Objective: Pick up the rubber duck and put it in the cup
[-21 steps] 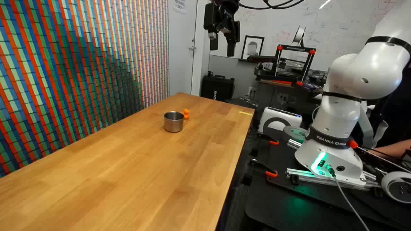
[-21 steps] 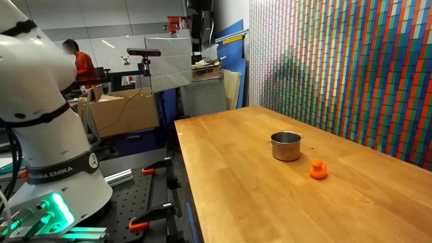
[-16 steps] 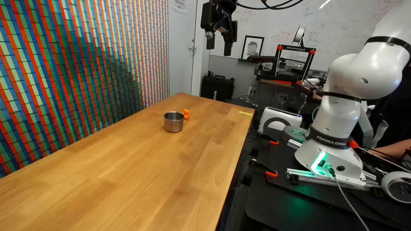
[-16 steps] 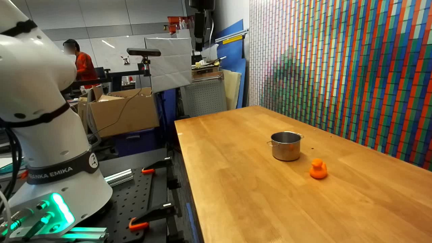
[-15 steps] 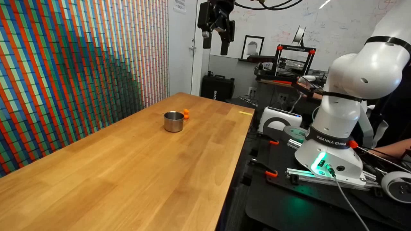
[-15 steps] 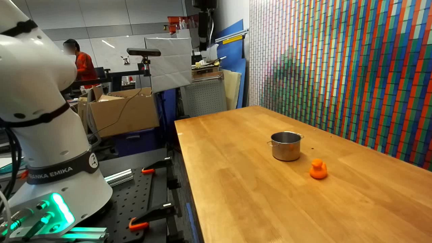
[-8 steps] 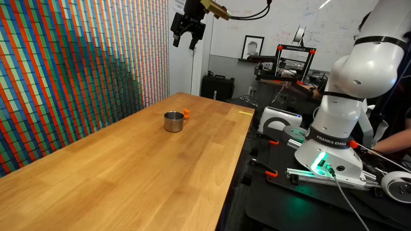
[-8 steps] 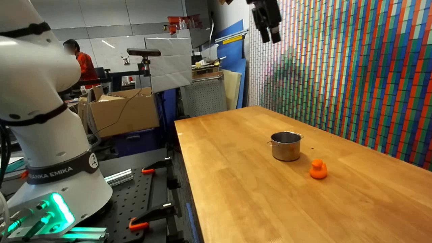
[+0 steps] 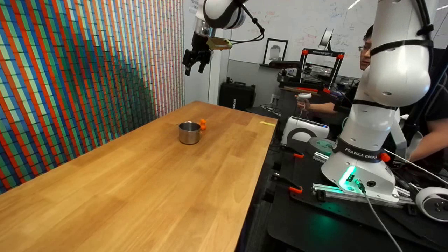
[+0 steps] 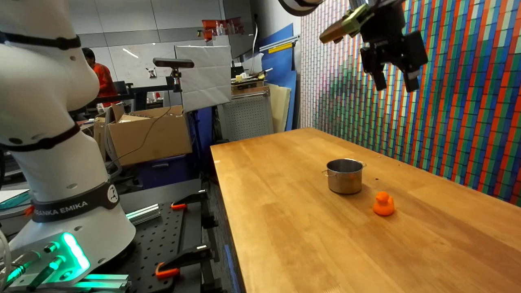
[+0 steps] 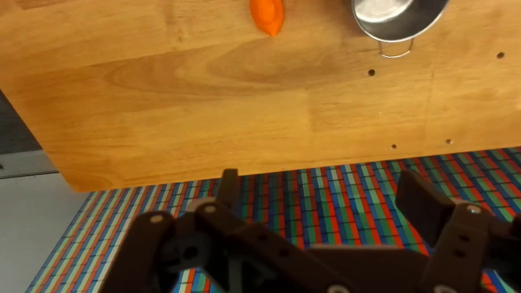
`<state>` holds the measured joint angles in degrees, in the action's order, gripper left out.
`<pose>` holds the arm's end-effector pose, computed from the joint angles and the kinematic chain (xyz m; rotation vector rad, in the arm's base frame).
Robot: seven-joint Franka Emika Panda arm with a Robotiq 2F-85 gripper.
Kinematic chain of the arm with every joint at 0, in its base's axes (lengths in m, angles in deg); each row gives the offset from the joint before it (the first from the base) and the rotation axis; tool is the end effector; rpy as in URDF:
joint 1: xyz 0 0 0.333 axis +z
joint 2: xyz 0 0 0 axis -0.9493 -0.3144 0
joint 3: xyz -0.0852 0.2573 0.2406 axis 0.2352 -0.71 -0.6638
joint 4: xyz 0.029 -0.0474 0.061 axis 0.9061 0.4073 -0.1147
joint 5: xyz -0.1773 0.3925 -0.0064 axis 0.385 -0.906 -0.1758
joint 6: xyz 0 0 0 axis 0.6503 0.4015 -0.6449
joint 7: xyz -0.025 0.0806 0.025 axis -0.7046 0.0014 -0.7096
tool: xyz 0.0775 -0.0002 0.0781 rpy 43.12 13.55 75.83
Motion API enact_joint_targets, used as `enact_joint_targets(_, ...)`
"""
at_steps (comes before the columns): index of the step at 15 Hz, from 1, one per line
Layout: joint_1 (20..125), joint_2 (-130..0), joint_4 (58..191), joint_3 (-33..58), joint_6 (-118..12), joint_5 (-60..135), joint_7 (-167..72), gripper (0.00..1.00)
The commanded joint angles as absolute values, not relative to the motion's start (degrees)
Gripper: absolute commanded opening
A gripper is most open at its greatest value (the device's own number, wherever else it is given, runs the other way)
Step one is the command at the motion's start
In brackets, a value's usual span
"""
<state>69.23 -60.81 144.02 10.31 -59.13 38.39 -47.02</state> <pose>0.6663 -0.0452 0.4150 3.0502 -0.1292 0.4272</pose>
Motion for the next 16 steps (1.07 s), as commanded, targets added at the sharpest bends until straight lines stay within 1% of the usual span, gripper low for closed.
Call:
enact_joint_targets(1, 68.76, -66.43, 141.72, 11.13, -60.8, 38.35, -43.55, 1.0)
enact_joint_targets(8, 69.16, -72.85, 144.53, 11.54, -63.27, 39.16, -43.45, 1.0)
enact_joint_targets(16, 70.11, -81.13, 145.03, 13.84, -71.92, 41.4, -45.22, 1.0)
